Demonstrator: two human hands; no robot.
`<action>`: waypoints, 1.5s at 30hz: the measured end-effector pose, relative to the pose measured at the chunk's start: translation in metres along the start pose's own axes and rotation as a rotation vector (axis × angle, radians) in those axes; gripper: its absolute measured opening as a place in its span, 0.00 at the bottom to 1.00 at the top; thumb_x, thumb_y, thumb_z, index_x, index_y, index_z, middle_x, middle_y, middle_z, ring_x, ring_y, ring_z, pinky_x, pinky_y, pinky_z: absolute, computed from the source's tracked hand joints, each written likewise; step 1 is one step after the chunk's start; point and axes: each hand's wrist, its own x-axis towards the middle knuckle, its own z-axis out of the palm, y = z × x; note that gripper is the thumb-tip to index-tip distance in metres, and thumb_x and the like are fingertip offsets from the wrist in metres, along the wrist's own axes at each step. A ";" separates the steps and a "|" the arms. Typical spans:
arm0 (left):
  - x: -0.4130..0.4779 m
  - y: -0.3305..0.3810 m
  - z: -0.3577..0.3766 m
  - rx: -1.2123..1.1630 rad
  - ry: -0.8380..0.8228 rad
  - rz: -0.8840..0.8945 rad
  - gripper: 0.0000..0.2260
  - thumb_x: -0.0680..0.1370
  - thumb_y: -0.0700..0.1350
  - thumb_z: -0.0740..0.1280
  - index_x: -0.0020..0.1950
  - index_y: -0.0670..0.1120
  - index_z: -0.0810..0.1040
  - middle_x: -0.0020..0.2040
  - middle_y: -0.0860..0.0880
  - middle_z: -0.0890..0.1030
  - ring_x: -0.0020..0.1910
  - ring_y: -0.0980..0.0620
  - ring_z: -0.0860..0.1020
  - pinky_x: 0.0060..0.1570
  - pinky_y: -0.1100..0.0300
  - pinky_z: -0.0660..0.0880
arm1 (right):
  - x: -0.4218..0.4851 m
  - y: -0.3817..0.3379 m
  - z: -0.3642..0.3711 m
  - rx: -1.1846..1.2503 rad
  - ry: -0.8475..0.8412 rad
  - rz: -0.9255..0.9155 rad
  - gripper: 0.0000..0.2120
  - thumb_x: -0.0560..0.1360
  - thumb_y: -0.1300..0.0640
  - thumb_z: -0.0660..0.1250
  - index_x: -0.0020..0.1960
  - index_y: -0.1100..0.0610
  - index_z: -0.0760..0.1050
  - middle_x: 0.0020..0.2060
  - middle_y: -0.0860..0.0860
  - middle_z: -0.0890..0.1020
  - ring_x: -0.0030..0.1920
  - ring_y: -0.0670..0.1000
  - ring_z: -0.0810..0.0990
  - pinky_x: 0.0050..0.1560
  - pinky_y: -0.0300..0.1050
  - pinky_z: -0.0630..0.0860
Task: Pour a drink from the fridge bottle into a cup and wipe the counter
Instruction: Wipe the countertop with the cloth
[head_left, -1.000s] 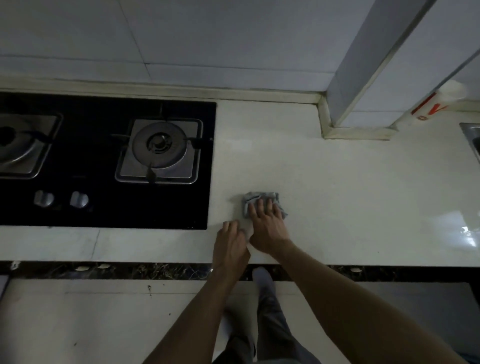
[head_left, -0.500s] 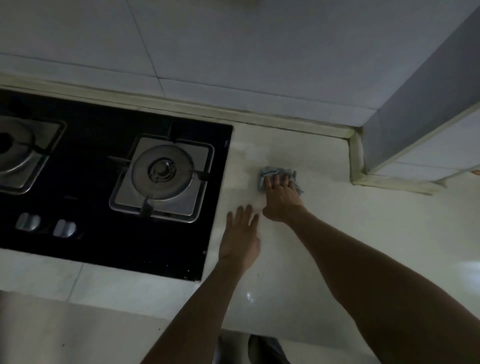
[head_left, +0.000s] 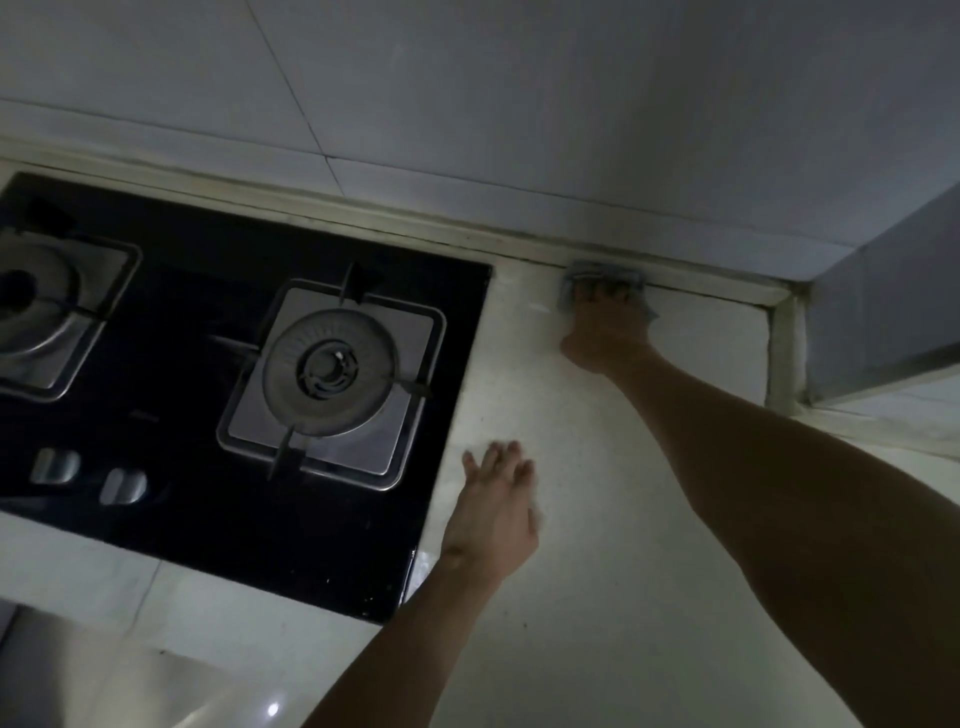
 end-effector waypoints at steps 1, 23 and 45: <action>0.000 0.000 0.000 0.002 0.001 0.001 0.26 0.80 0.45 0.55 0.78 0.41 0.59 0.80 0.40 0.54 0.78 0.39 0.53 0.77 0.39 0.51 | 0.000 -0.002 -0.001 -0.010 -0.002 0.003 0.38 0.72 0.51 0.65 0.77 0.61 0.52 0.72 0.63 0.61 0.73 0.65 0.60 0.73 0.58 0.59; -0.001 0.007 0.008 0.011 0.015 -0.049 0.30 0.81 0.49 0.57 0.80 0.41 0.53 0.81 0.40 0.49 0.79 0.39 0.48 0.76 0.37 0.44 | 0.017 -0.088 -0.003 -0.141 -0.005 -0.212 0.43 0.76 0.40 0.60 0.78 0.64 0.45 0.75 0.68 0.52 0.74 0.70 0.53 0.74 0.65 0.51; -0.187 -0.075 0.116 -0.174 0.400 0.114 0.09 0.64 0.37 0.66 0.42 0.45 0.81 0.43 0.46 0.80 0.45 0.47 0.79 0.46 0.55 0.79 | -0.207 -0.125 0.108 -0.115 -0.050 -0.308 0.40 0.69 0.54 0.63 0.76 0.62 0.52 0.75 0.67 0.54 0.75 0.70 0.50 0.74 0.64 0.49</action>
